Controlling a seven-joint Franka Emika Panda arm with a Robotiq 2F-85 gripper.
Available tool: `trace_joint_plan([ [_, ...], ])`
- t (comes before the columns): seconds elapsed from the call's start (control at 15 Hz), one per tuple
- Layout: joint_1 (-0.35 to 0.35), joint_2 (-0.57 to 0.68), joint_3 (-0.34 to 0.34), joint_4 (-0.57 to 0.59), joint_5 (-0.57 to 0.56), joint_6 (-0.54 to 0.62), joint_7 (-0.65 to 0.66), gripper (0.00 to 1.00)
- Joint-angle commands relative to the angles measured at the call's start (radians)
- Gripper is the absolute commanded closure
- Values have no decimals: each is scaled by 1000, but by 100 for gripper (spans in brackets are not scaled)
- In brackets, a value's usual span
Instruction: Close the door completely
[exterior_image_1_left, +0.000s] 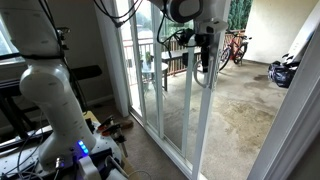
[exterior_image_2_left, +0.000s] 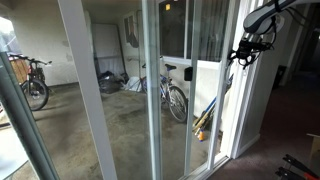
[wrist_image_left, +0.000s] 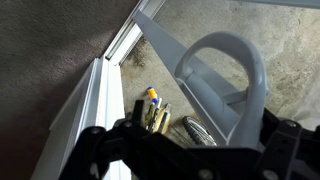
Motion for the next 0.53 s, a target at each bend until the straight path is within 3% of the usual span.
trace_joint_plan([
  [0.0,-80,59,-60,52,27,-22,-49,0],
  [0.47,-149,137,-110,145,98,-61,-50,0],
])
